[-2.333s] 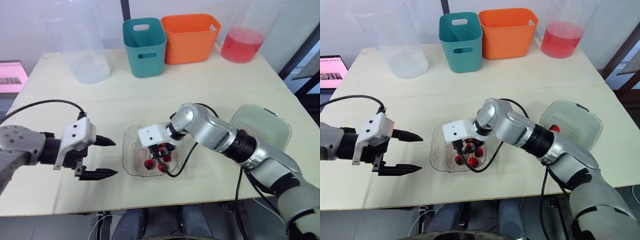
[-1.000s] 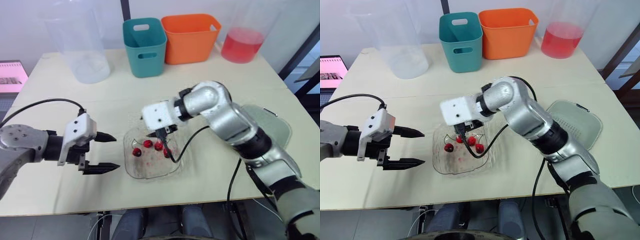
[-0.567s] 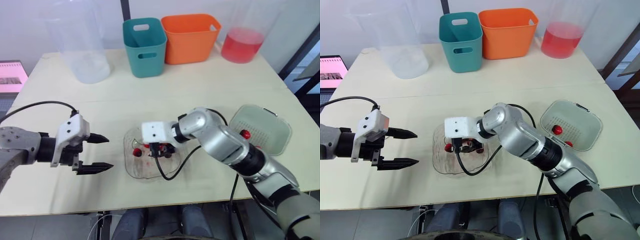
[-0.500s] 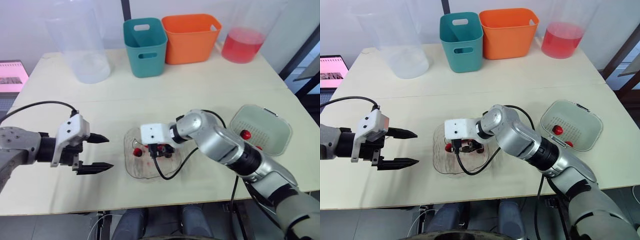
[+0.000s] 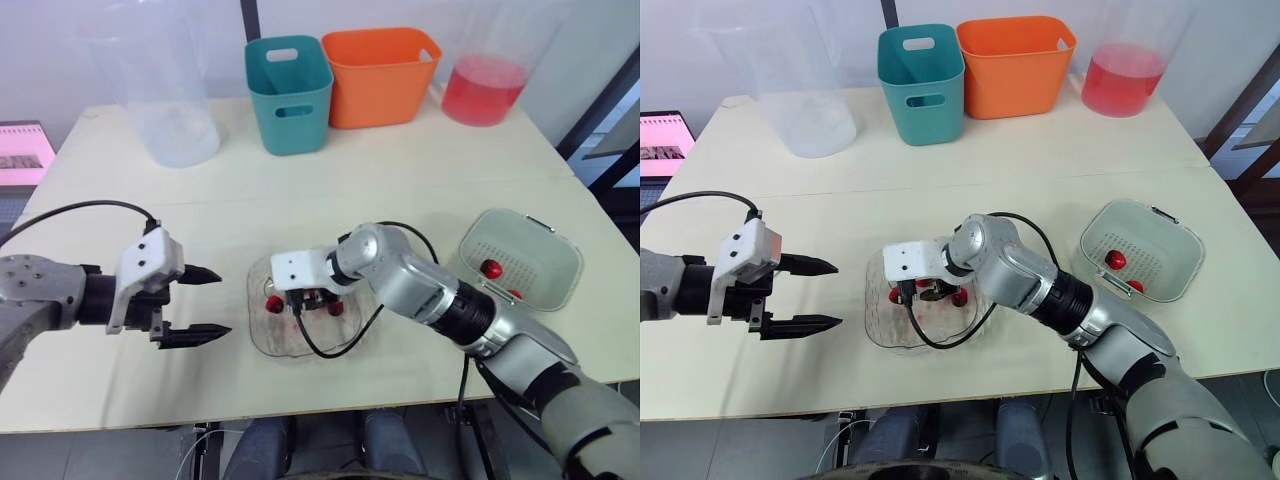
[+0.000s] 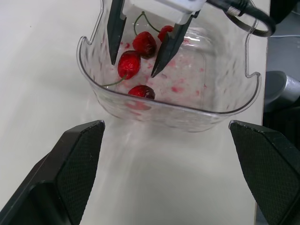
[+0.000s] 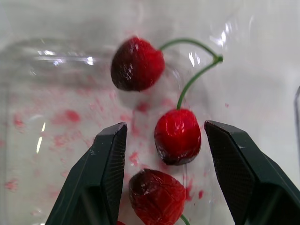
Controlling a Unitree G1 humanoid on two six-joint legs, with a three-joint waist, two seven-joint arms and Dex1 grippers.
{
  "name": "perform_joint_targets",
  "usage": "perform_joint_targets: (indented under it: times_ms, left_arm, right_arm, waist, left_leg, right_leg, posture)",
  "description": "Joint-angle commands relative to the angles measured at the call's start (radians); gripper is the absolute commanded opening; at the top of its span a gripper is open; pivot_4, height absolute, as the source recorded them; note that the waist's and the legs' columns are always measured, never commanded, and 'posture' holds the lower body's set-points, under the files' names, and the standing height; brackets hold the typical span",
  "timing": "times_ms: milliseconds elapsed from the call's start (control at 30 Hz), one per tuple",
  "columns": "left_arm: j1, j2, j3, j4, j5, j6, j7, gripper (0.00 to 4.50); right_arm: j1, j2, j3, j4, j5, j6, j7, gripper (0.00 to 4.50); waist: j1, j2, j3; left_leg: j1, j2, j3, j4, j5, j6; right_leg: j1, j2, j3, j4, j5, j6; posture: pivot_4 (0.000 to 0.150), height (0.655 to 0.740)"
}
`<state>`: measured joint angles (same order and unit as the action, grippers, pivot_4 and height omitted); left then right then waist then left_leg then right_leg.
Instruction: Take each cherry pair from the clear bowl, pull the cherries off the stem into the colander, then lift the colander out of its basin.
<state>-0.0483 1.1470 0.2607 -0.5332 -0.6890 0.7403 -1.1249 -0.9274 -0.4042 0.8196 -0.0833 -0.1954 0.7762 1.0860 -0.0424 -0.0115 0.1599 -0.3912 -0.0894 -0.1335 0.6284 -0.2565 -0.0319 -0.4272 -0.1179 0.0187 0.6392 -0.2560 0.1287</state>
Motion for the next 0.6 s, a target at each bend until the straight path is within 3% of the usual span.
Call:
perform_joint_targets:
  times_ms: [33, 133, 200, 433, 600]
  left_arm:
    - [-0.006, -0.003, 0.023, -0.020, -0.014, -0.001, 0.004, 4.50]
    - [-0.020, -0.002, 0.015, -0.010, -0.012, -0.005, 0.002, 4.50]
    - [-0.029, -0.003, 0.010, -0.004, -0.011, -0.006, 0.001, 4.50]
    - [-0.076, -0.003, 0.036, 0.051, -0.041, 0.008, -0.014, 4.50]
    - [-0.246, -0.048, 0.055, 0.157, -0.167, 0.072, 0.007, 4.50]
  right_arm:
    - [-0.020, 0.013, 0.002, -0.008, -0.023, -0.025, 0.000, 1.93]
    - [-0.023, 0.012, 0.006, -0.008, -0.040, -0.036, 0.002, 0.56]
    - [-0.024, 0.010, -0.003, -0.017, -0.050, -0.037, 0.000, 0.26]
    - [-0.018, -0.103, -0.151, -0.207, 0.004, 0.006, 0.047, 0.26]
    - [0.030, -0.210, -0.400, -0.341, 0.128, -0.075, 0.063, 0.26]
  waist:
    - [-0.001, 0.000, 0.000]
    - [-0.001, 0.000, 0.000]
    - [0.000, 0.000, 0.000]
    - [0.003, 0.000, 0.000]
    - [0.009, 0.000, 0.000]
  left_leg:
    - [0.000, 0.000, 0.000, 0.000, 0.000, 0.000]
    - [0.000, 0.000, 0.000, 0.000, 0.000, 0.000]
    - [0.000, 0.000, 0.000, 0.000, 0.000, 0.000]
    - [0.000, 0.000, 0.000, 0.000, 0.000, 0.000]
    - [0.000, 0.000, -0.001, 0.001, -0.001, 0.002]
  right_leg:
    - [0.000, 0.000, 0.000, 0.000, 0.000, 0.000]
    - [0.000, 0.000, 0.000, 0.000, 0.000, 0.000]
    - [0.000, 0.000, 0.000, 0.000, 0.000, 0.000]
    - [0.000, 0.000, 0.000, 0.000, 0.000, 0.000]
    - [0.001, 0.000, -0.001, 0.000, 0.000, 0.000]
  posture:
    - [0.150, 0.7400]
    - [0.150, 0.7400]
    - [0.150, 0.7400]
    - [0.150, 0.7400]
    - [0.150, 0.7400]
